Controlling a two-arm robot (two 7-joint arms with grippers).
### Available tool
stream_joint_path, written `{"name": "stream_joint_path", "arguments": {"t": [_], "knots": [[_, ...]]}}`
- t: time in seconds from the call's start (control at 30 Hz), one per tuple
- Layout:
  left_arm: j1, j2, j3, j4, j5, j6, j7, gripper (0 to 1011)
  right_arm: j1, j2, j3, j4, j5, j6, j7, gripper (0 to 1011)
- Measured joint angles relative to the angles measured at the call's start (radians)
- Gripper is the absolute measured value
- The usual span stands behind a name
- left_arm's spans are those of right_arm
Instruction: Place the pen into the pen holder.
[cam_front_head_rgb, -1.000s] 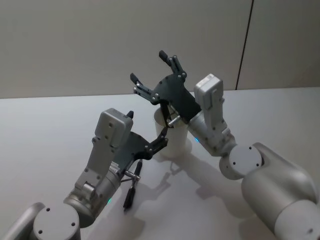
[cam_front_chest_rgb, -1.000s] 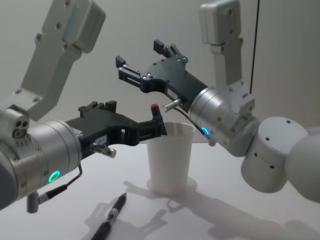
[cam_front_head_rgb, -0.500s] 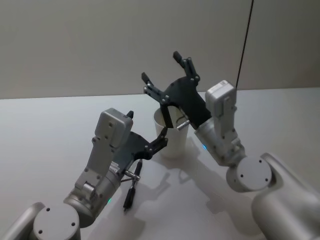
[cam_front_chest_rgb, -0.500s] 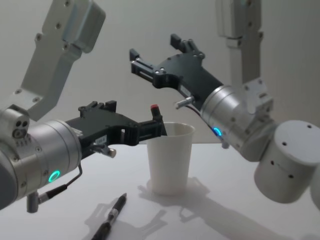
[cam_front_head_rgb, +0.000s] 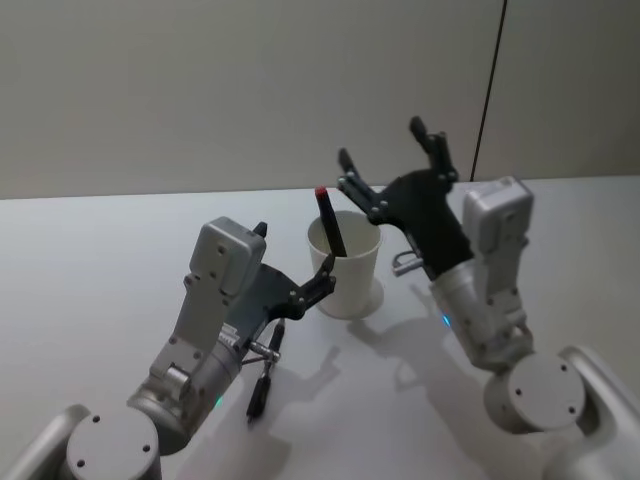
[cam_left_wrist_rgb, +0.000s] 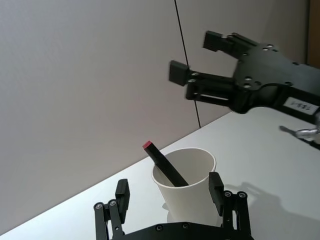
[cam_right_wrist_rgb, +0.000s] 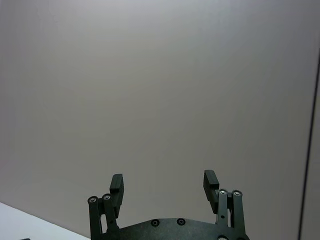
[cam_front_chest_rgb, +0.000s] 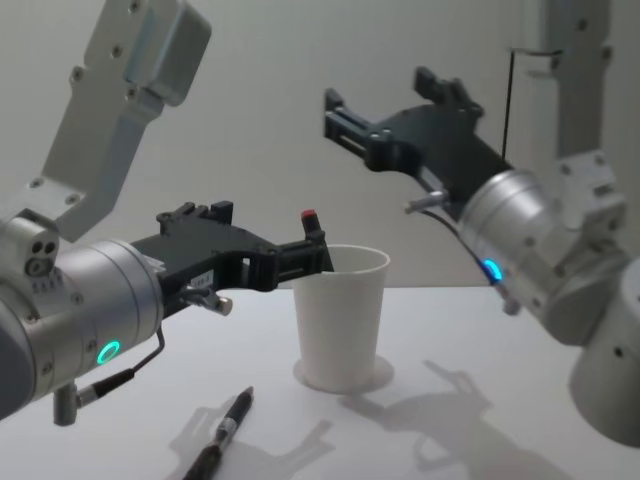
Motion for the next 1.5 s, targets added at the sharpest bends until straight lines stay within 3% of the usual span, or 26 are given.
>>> {"name": "stream_joint_path", "arguments": {"t": [0.27,0.7,1.07,1.5], "knots": [[0.000,0.000,0.000,0.000,0.000,0.000,0.000,1005,-0.110,0.043,0.006,-0.160,0.018,0.118,-0.096,1001],[0.000,0.000,0.000,0.000,0.000,0.000,0.000,1005,-0.253,0.108,0.025,-0.342,0.055,0.275,-0.215,1001],[0.000,0.000,0.000,0.000,0.000,0.000,0.000,1005,-0.330,0.143,0.037,-0.434,0.070,0.354,-0.265,1001],[0.000,0.000,0.000,0.000,0.000,0.000,0.000,1005,-0.365,0.158,0.042,-0.475,0.076,0.389,-0.286,1001]]}}
